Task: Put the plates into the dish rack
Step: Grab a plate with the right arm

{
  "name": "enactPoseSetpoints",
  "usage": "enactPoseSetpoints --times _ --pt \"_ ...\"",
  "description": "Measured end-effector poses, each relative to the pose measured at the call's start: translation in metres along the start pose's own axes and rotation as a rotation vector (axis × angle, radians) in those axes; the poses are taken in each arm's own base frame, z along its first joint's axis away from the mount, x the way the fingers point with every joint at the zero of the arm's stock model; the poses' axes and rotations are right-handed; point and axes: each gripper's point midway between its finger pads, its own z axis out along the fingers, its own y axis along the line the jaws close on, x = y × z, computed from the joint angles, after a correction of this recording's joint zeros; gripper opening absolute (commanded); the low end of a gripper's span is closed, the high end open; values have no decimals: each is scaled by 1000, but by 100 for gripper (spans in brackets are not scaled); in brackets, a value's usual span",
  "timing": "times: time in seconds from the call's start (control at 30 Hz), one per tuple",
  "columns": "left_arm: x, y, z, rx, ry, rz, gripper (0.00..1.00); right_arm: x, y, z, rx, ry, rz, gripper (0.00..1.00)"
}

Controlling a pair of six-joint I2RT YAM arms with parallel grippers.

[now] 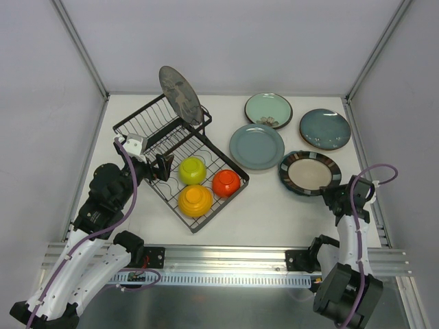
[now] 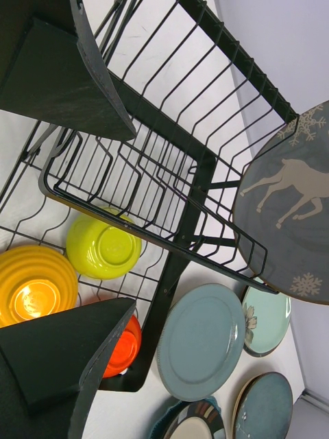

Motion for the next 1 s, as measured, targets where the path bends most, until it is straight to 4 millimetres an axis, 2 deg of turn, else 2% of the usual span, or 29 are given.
enactPoseSetpoints --times 0.13,0.23,0.7,0.87,1.0 --pt "0 -1 0 6 0 0 99 -1 3 -3 -17 -6 -3 1" --pt "0 -1 0 8 1 0 99 -2 4 -9 -12 -9 -6 1" --pt "1 -13 8 66 26 -27 99 -24 27 -59 73 -4 -124 1" --pt "1 -22 12 100 81 -65 98 -33 44 -77 74 5 -169 1" --pt "2 -31 16 142 126 -85 99 -43 65 -90 41 -8 -212 1"
